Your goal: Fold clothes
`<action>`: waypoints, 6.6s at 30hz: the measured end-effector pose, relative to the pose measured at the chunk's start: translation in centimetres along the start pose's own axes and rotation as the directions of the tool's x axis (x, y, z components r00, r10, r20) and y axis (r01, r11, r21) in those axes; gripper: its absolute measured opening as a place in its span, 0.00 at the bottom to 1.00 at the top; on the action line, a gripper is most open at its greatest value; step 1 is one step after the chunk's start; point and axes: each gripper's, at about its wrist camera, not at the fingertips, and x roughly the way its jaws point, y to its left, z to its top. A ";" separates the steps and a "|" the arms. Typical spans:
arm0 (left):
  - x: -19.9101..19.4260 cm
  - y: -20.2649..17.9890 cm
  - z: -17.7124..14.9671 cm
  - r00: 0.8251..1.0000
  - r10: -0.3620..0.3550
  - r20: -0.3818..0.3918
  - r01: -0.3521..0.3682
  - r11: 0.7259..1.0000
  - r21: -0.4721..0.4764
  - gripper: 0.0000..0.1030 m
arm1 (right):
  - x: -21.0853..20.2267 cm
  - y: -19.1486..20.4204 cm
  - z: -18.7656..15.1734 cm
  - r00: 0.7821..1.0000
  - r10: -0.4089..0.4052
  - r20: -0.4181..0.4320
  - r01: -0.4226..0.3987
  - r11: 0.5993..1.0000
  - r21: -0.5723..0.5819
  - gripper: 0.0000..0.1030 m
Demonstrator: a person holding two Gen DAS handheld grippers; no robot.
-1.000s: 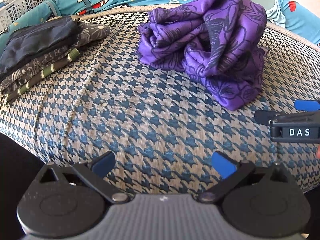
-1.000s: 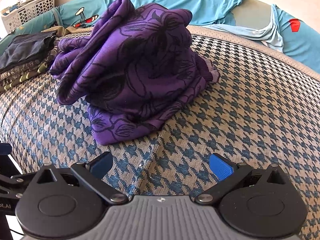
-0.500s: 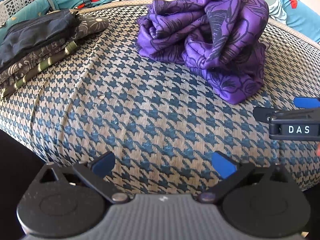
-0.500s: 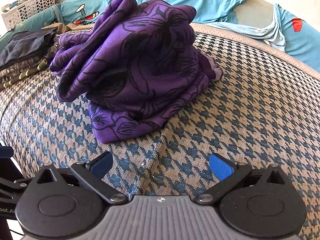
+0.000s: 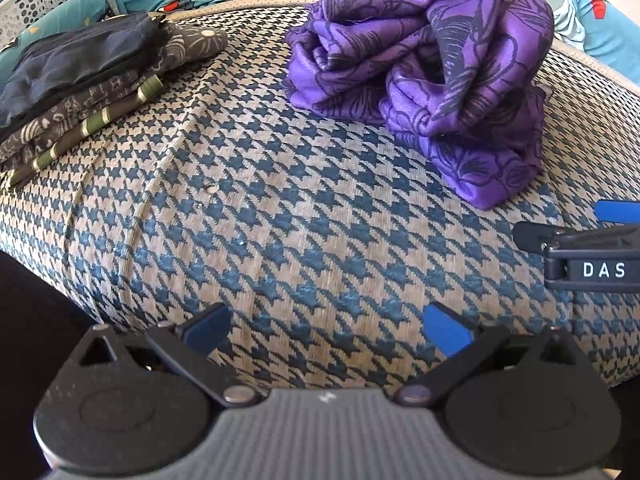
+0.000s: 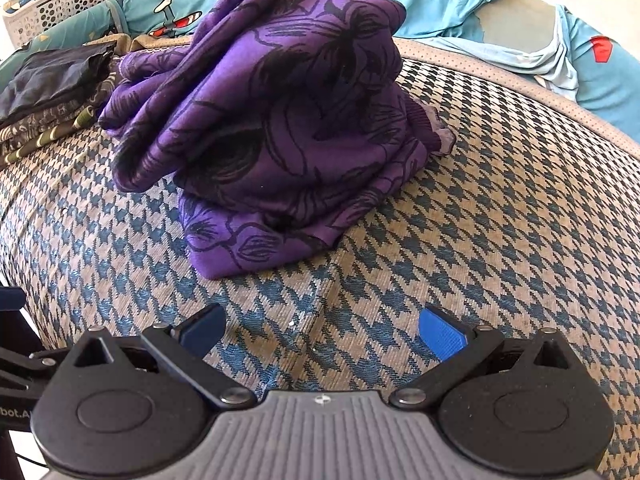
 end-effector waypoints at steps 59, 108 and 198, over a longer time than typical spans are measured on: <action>2.1 0.2 1.4 0.998 -0.006 -0.056 0.004 1.000 -0.021 1.00 | 0.8 1.1 0.2 0.997 -0.047 -0.054 0.051 0.997 0.060 1.00; 0.6 -0.1 3.6 0.995 0.095 -0.007 -0.095 0.995 -0.001 1.00 | -1.9 0.8 1.6 1.000 0.005 0.030 -0.009 0.991 0.130 1.00; -3.4 -7.2 5.8 0.995 0.033 0.090 -0.035 0.999 0.024 1.00 | -6.4 -2.8 0.3 0.938 -0.308 0.158 0.287 0.948 0.140 1.00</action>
